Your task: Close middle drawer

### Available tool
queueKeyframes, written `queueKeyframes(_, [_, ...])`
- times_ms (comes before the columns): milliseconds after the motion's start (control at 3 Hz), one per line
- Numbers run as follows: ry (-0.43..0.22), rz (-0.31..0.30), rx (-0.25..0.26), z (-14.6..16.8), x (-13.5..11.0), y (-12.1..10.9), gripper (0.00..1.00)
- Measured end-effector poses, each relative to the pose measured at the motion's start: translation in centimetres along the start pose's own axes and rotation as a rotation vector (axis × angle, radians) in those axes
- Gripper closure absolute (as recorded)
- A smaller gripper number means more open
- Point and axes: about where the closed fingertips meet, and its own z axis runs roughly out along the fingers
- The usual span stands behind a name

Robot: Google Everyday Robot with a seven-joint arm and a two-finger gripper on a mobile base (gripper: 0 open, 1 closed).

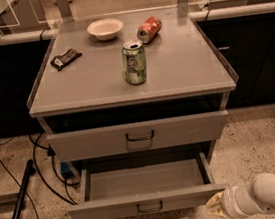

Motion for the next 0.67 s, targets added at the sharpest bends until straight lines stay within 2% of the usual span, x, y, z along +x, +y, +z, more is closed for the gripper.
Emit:
queueKeyframes(333, [-0.002,-0.005,0.018,0.1,0.2,0.0,1.00])
queueKeyframes(667, [-0.045,-0.035,0.073,1.5,0.5,-0.6,1.00])
